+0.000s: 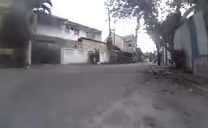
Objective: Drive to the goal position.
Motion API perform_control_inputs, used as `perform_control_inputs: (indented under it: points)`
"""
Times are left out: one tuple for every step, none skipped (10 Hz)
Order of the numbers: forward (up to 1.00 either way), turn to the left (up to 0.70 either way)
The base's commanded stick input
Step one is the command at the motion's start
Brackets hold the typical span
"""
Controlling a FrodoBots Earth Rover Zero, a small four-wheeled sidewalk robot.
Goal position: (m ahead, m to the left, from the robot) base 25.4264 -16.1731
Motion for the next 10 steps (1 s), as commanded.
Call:
perform_control_inputs:
  points:
    - [1.0, -0.4]
    - [1.0, -0.23]
    - [1.0, 0.0]
    - [1.0, 0.0]
    - [1.0, -0.1]
    - [1.0, -0.32]
    - [1.0, -0.4]
    - [1.0, -0.4]
    - [1.0, -0.4]
    - [1.0, -0.4]
